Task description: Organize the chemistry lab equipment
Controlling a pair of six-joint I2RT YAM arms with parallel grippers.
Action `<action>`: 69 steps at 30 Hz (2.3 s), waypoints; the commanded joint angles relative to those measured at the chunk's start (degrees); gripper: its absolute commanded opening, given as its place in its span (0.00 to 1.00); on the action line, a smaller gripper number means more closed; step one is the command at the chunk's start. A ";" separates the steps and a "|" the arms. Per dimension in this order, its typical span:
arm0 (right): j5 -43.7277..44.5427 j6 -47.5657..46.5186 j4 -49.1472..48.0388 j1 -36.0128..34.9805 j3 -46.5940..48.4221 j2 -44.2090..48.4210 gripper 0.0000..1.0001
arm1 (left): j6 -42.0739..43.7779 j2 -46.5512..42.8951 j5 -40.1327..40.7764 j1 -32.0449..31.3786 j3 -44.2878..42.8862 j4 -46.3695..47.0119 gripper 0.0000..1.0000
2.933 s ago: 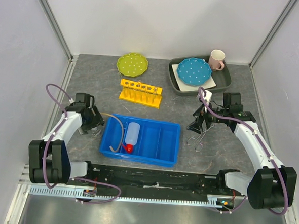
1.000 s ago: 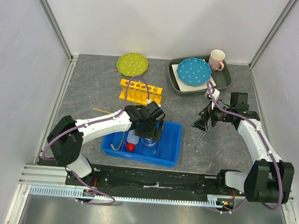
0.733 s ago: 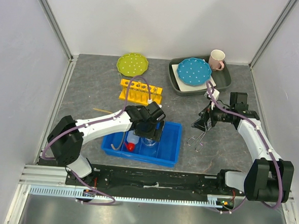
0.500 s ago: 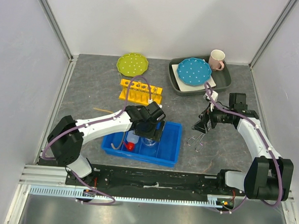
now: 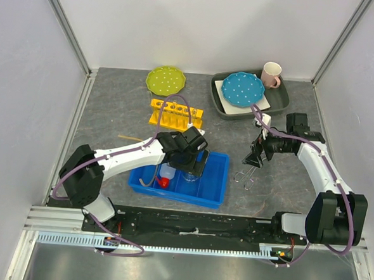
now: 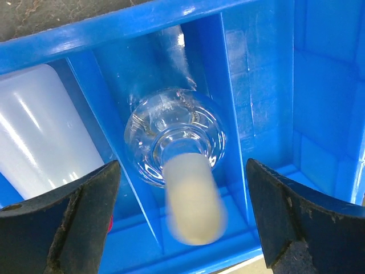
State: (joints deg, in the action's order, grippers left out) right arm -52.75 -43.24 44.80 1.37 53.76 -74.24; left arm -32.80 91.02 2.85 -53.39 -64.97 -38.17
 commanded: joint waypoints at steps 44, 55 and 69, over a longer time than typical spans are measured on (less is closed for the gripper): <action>9.69 23.99 -25.02 20.87 2.75 -23.23 0.69 | -6.93 -70.37 9.19 -0.23 33.86 15.41 1.00; 4.85 24.26 -26.43 20.78 4.42 -30.96 0.58 | -7.19 -68.53 8.05 -0.32 33.07 17.16 1.00; 2.92 24.35 -26.43 20.78 5.13 -33.08 0.31 | -5.70 -60.53 4.71 -0.32 29.37 21.03 1.00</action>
State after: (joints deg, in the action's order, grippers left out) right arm -48.84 -18.20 18.70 22.20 58.30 -106.85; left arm -39.66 28.91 8.93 -53.49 -32.86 -21.41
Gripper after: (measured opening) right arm 0.354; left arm 0.994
